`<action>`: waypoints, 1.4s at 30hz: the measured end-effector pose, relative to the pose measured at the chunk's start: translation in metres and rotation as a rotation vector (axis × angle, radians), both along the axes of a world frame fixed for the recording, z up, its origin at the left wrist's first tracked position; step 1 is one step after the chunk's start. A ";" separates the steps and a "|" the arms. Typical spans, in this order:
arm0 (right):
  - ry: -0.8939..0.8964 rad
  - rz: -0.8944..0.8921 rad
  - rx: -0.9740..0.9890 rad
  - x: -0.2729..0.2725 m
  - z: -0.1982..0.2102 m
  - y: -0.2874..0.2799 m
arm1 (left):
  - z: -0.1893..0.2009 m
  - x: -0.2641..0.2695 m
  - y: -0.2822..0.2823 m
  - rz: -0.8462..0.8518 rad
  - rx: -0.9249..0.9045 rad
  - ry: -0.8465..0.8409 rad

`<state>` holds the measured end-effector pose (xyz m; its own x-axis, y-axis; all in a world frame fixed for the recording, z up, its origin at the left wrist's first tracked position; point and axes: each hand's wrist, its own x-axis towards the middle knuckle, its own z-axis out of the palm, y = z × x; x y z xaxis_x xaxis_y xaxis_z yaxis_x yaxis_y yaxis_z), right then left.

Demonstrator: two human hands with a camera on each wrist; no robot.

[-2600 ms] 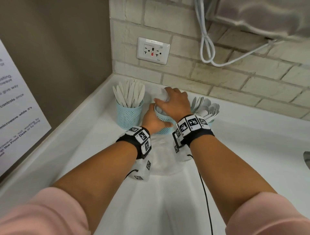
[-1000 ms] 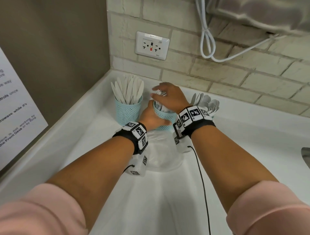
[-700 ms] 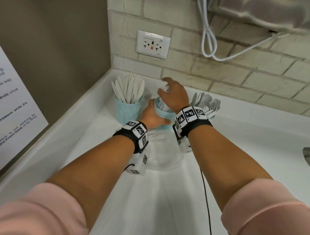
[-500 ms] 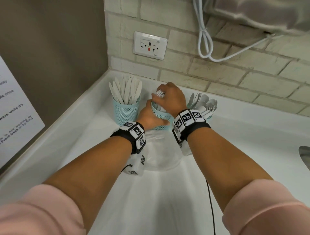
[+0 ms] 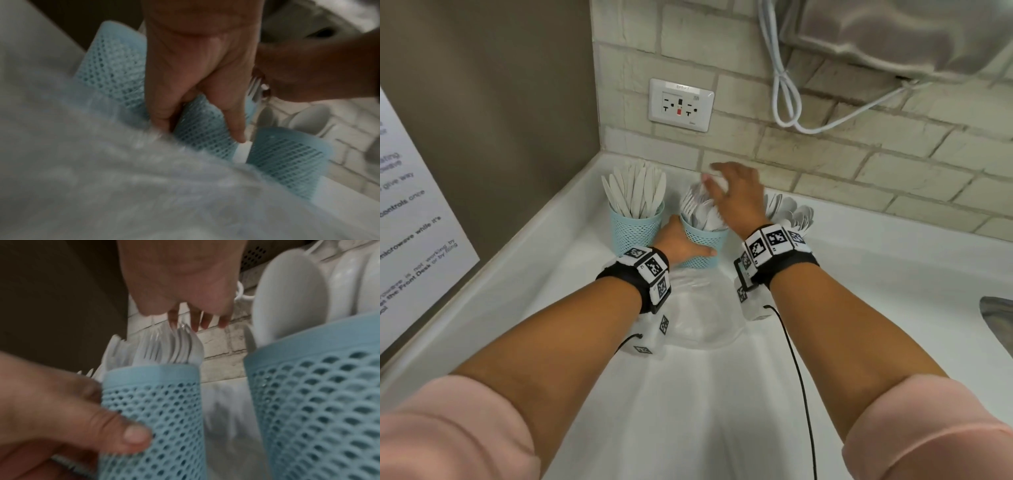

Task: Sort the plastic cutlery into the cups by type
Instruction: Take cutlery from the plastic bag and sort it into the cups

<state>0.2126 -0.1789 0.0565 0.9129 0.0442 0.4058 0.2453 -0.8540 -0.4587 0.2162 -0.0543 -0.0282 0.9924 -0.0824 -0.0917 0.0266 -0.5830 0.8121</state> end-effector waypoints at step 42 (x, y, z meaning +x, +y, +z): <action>0.093 -0.081 -0.040 -0.018 -0.016 -0.083 | 0.001 -0.018 -0.107 -0.108 -0.169 -0.063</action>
